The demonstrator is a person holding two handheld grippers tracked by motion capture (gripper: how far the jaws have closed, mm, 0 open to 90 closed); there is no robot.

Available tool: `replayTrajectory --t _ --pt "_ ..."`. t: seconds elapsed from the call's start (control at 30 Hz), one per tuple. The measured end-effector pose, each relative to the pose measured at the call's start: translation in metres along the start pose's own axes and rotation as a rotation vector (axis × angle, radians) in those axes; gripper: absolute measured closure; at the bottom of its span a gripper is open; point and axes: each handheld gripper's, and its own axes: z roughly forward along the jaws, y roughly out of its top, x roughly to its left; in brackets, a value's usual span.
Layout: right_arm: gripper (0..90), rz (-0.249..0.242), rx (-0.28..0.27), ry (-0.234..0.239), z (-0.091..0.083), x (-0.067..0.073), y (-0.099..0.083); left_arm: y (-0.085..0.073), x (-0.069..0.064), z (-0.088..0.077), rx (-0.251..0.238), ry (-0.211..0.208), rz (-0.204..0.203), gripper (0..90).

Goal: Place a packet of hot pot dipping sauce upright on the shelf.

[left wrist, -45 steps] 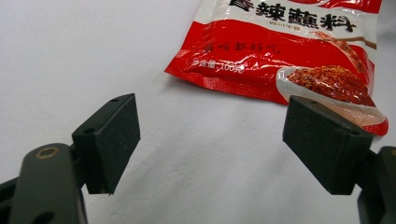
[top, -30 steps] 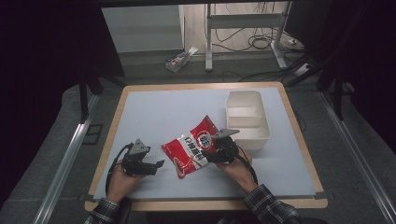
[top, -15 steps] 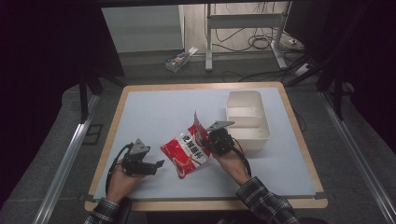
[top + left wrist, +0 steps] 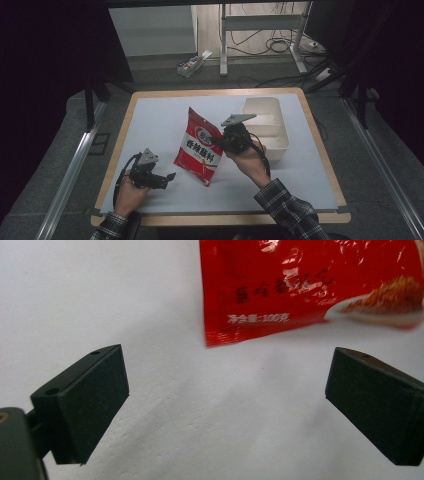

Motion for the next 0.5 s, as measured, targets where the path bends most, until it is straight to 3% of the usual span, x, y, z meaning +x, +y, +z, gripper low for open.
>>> replayTrajectory --t 0.17,0.5 --pt "88.5 -0.038 -0.019 0.013 -0.008 0.004 0.016 0.000 0.000 0.000 -0.005 -0.003 0.002 3.2" --pt "88.5 -0.052 -0.046 0.014 -0.019 0.004 0.031 0.000 0.001 0.000 -0.004 0.003 0.003 2.9"
